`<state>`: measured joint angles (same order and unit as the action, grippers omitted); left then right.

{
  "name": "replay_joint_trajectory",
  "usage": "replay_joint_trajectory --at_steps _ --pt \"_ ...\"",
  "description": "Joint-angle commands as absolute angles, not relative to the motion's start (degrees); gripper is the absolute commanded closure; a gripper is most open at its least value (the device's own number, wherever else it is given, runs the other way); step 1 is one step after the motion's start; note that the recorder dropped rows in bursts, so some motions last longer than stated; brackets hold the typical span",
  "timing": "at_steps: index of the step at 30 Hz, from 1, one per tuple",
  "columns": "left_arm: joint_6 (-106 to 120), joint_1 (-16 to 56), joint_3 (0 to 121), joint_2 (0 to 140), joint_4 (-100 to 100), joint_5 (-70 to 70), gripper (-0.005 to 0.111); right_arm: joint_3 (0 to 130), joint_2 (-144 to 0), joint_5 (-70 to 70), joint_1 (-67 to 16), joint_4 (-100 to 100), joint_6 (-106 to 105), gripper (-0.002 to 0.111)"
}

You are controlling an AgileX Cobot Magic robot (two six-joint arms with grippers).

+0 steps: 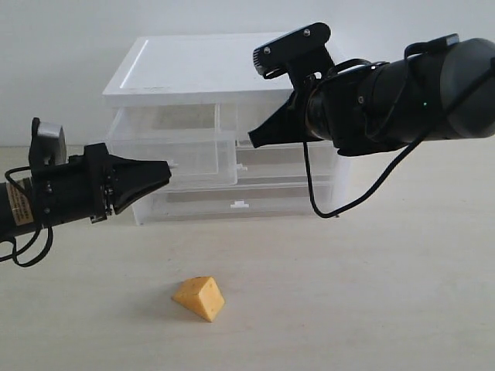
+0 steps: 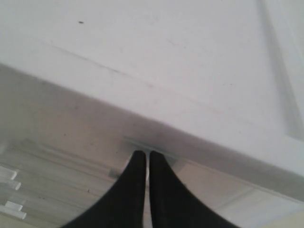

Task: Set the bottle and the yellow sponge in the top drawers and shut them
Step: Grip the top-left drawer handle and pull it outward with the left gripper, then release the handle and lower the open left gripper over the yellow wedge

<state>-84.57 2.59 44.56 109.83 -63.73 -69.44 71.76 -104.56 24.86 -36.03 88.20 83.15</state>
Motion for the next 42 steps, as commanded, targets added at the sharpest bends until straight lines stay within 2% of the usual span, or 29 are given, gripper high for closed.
replay_joint_trajectory --at_steps 1,3,4,6,11,13,20,24,28,42 --pt "-84.28 2.55 44.27 109.34 -67.09 -69.96 0.048 71.98 -104.60 24.79 -35.93 89.00 83.55 0.108" --pt "-85.45 2.55 44.27 109.20 -70.06 -69.96 0.030 71.98 -104.60 24.79 -35.93 89.00 83.55 0.108" --pt "-85.45 2.55 44.27 109.06 -71.67 -69.96 0.029 71.98 -104.60 24.79 -35.93 89.00 83.55 0.108" --pt "-87.58 2.55 44.27 109.04 -76.10 -69.96 0.033 71.98 -104.60 24.79 -35.93 89.00 83.55 0.108" --pt "-91.35 2.55 43.27 109.04 -89.68 -69.96 0.053 71.98 -104.60 24.79 -35.93 88.88 83.39 0.108" --pt "-90.75 2.55 41.36 109.04 -91.70 -69.96 0.056 71.98 -104.60 24.79 -35.93 88.88 83.39 0.108" --pt "-76.14 3.50 36.55 109.04 -90.01 -69.78 0.052 71.98 -104.60 24.89 -35.93 88.88 82.94 0.108" --pt "-66.88 7.12 36.55 109.04 -83.68 -60.02 0.044 71.98 -104.60 24.89 -35.93 87.46 82.13 0.108" --pt "-51.03 10.56 36.66 109.04 -78.45 -52.66 0.043 71.98 -104.60 24.64 -35.93 87.46 81.89 0.108" --pt "3.77 11.36 36.66 109.82 -75.71 -54.17 0.043 71.98 -104.60 24.45 -35.93 86.65 80.18 0.108"
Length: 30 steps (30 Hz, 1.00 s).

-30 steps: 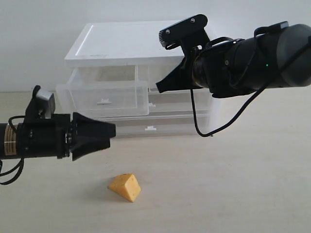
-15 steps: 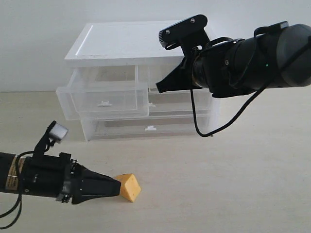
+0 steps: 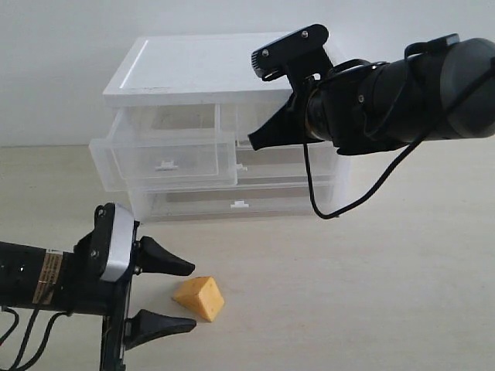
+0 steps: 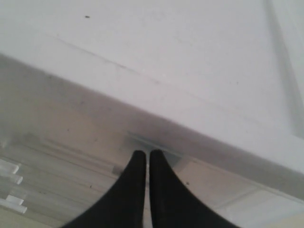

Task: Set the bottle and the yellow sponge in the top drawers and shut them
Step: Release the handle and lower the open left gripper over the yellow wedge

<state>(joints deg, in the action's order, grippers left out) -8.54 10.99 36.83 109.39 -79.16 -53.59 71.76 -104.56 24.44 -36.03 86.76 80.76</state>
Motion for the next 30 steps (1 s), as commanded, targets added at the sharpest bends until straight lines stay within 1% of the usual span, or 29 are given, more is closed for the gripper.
replay_joint_trajectory --at_steps 1,5,11,15,21,30 --pt "4.40 11.36 36.66 109.82 -74.02 -54.31 0.043 71.98 -104.60 24.45 -35.93 86.65 80.18 0.108" --pt "4.75 11.36 36.66 109.82 -67.41 -57.26 0.043 71.98 -104.60 24.02 -35.93 86.65 80.17 0.108" --pt "4.60 11.36 36.66 110.46 -68.95 -62.15 0.043 71.98 -104.60 23.29 -35.93 86.65 80.17 0.108" --pt "4.83 11.36 36.66 113.01 -68.81 -60.54 0.043 71.98 -104.60 23.29 -35.93 86.65 80.17 0.108" --pt "11.24 11.36 37.39 116.06 -66.64 -60.79 0.043 71.98 -104.60 23.14 -35.93 86.65 80.17 0.108" --pt "8.47 12.03 40.53 118.20 -66.78 -59.54 0.043 71.98 -104.60 23.14 -35.93 86.65 80.17 0.108"
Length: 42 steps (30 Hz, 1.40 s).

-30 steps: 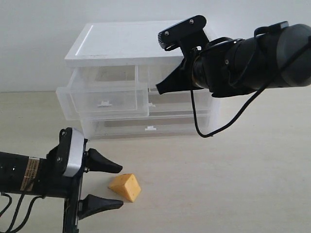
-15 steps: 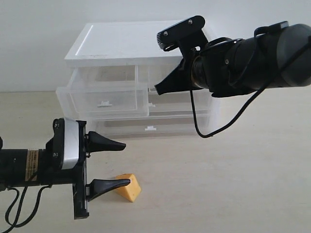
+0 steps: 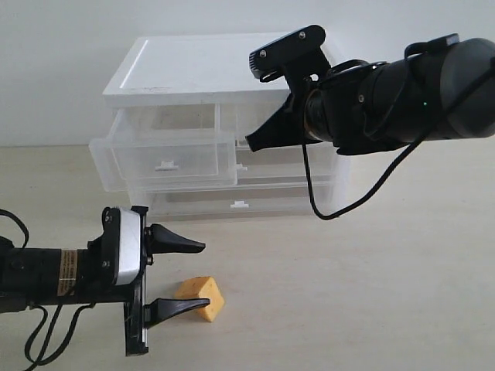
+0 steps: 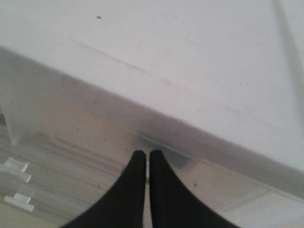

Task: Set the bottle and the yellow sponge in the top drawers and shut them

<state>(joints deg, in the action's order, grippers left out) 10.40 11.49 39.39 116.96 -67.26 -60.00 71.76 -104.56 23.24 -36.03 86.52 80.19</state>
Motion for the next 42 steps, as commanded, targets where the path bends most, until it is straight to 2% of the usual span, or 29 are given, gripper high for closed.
replay_joint_trajectory --at_steps 1,15,18,19,24,26,31,36,42 --pt "8.35 12.03 40.78 118.50 -67.13 -59.54 0.043 71.98 -104.60 23.14 -35.93 86.81 80.17 0.108" --pt "8.54 12.03 41.35 121.40 -67.10 -60.08 0.043 71.98 -104.60 23.00 -35.93 86.78 80.17 0.108" --pt "2.10 12.03 41.35 120.22 -67.26 -65.42 0.054 71.98 -104.60 23.00 -35.93 86.87 79.51 0.108" --pt "-3.15 12.03 41.35 117.48 -65.63 -64.04 0.057 71.98 -104.60 23.15 -35.93 86.87 78.89 0.108" --pt "-26.36 12.02 41.35 106.33 -66.13 -48.67 0.057 71.98 -104.60 23.61 -35.93 86.87 78.60 0.108" --pt "-35.74 12.02 41.35 102.53 -75.42 -43.74 0.057 71.98 -104.60 23.61 -35.93 86.87 78.60 0.108" --pt "-65.80 12.83 41.35 99.80 -99.23 -43.60 0.057 71.98 -104.60 23.61 -35.93 86.87 78.60 0.108" --pt "-67.11 17.06 42.15 102.77 -93.69 -32.47 0.057 71.98 -104.60 23.40 -35.93 84.75 78.61 0.108" --pt "-67.50 21.40 46.14 106.37 -85.63 -31.14 0.057 71.98 -104.60 23.40 -35.93 84.20 78.61 0.108"
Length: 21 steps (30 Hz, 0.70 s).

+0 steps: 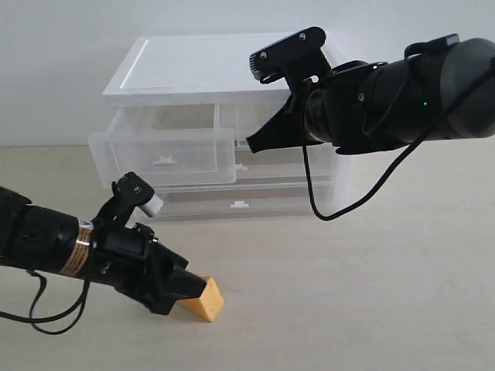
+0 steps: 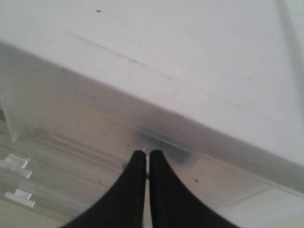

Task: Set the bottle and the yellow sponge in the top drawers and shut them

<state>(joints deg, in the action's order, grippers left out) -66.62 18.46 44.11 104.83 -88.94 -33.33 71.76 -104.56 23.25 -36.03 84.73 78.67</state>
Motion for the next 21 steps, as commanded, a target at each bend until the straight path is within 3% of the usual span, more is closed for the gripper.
replay_joint_trajectory --at_steps 1,8,21 --pt "-67.50 22.26 46.76 106.80 -85.14 -28.95 0.057 71.98 -104.60 23.40 -35.93 84.20 78.61 0.108" --pt "-68.13 26.57 49.37 110.34 -84.15 -19.83 0.044 71.98 -104.60 22.49 -35.93 84.27 78.49 0.108" --pt "-89.61 27.32 50.27 111.01 -99.95 -20.16 0.048 71.98 -104.60 22.15 -35.93 84.27 77.55 0.108"
